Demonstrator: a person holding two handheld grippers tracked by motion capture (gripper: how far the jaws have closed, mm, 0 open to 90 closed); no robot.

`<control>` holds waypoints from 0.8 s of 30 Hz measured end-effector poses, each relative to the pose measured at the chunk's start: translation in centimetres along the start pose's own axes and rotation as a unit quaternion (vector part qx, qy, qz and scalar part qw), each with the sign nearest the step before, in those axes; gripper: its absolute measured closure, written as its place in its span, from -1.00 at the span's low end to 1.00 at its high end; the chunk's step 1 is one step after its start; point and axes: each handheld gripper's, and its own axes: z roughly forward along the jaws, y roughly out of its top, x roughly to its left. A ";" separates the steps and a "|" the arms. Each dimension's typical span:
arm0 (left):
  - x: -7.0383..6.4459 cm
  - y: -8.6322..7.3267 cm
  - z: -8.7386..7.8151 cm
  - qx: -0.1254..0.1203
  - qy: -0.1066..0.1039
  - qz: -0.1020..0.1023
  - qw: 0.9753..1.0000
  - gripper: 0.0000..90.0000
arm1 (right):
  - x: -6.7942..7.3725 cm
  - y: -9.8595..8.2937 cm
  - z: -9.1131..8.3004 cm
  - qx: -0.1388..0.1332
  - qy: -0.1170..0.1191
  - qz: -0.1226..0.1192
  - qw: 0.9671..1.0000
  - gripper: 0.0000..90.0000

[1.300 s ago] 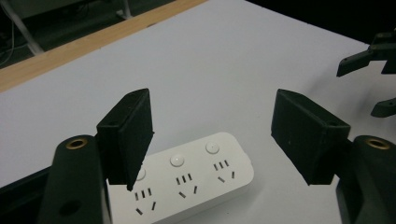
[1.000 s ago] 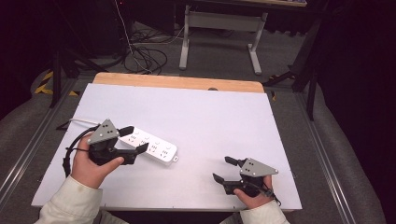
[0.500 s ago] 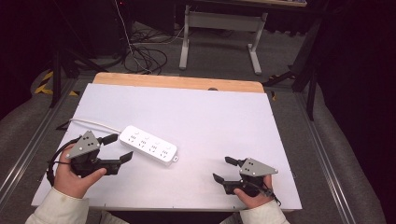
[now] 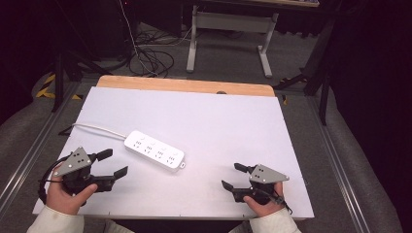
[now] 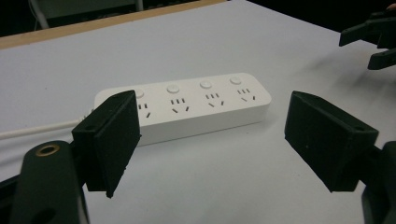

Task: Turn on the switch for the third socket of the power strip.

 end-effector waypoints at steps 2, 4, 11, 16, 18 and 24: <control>0.1 -0.5 -0.1 -0.003 -0.005 -0.002 1.000 -0.60 | 0.0 0.0 0.0 0.000 0.000 0.000 1.000 -0.43; 0.2 -1.0 -0.3 -0.004 -0.004 -0.001 1.000 -0.62 | 0.0 0.0 0.0 0.000 0.000 -0.001 1.000 -0.43; 0.7 -2.6 -0.8 -0.009 0.001 0.010 1.000 -0.65 | 0.0 0.0 -0.1 -0.001 0.000 -0.001 1.000 -0.43; 0.9 -3.8 -1.1 -0.006 0.009 0.010 1.000 -0.66 | -0.1 0.0 -0.1 0.000 0.000 -0.002 1.000 -0.43; 1.0 -4.3 -1.1 -0.002 0.006 0.008 1.000 -0.68 | -0.1 0.0 -0.2 -0.001 0.000 -0.002 1.000 -0.43; 1.2 -5.5 -1.2 -0.013 0.010 -0.006 1.000 -0.76 | -0.1 0.0 -0.2 0.001 0.000 -0.003 1.000 -0.43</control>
